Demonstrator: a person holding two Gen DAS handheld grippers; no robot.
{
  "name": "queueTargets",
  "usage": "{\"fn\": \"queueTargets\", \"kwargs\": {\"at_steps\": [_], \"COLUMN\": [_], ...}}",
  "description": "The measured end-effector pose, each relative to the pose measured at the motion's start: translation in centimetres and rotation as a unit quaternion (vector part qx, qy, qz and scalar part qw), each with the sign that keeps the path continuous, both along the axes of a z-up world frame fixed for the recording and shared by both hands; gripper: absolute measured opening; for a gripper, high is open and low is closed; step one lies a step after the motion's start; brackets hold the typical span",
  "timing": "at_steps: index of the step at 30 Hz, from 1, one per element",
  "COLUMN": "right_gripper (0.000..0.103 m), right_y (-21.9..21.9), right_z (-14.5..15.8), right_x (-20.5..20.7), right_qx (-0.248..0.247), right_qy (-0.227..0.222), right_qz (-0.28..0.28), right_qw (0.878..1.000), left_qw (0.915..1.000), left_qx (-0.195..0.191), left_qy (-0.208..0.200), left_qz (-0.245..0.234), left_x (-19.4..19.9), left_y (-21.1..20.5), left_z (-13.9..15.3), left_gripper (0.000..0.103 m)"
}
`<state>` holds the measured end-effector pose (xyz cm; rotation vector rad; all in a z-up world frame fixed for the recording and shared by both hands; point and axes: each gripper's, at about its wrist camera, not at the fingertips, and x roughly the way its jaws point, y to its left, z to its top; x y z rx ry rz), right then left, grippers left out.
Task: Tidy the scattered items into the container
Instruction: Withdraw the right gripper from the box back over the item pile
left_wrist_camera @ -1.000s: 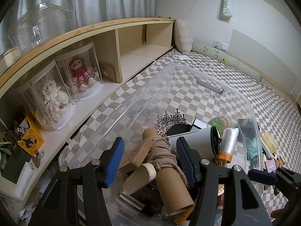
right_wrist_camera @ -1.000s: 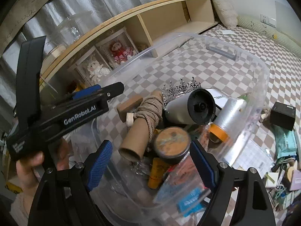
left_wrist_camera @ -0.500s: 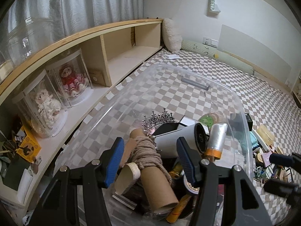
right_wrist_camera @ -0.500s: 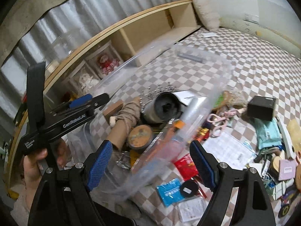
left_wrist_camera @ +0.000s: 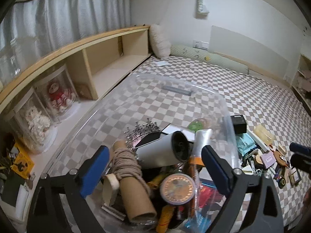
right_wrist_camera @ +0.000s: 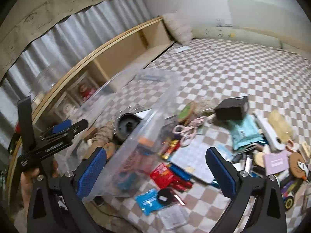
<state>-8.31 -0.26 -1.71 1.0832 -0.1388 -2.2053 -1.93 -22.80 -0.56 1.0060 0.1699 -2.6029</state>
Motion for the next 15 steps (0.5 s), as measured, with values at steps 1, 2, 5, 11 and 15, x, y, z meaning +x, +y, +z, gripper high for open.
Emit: {"fn": "queueTargets", "kwargs": {"at_steps": [1, 2, 5, 11, 15], "right_gripper": [0.103, 0.103, 0.103, 0.103, 0.103], "right_y": [0.5, 1.0, 2.6, 6.2, 8.4], "right_z": [0.0, 0.0, -0.2, -0.7, -0.8], "right_x": [-0.1, -0.1, -0.5, -1.2, -1.5], "right_qx": [-0.001, -0.002, -0.001, -0.008, 0.000], "right_qy": [0.002, 0.003, -0.001, 0.002, 0.012], "right_qz": [-0.006, -0.013, -0.032, -0.082, -0.110], "right_qw": [1.000, 1.000, 0.999, 0.997, 0.994], "left_qw": [1.0000, 0.9999, 0.9997, 0.9990, 0.9981], "left_qx": [-0.003, -0.005, -0.013, -0.006, -0.010], "left_qy": [0.001, 0.003, 0.007, 0.008, 0.015], "left_qz": [-0.004, -0.009, -0.022, -0.044, -0.059], "left_x": [-0.1, -0.2, -0.6, -1.5, -2.0], "left_y": [0.4, 0.7, 1.8, 3.5, 5.2], "left_z": [0.1, 0.2, 0.5, 0.9, 1.2], "left_gripper": [0.100, 0.101, 0.103, 0.103, 0.103]}}
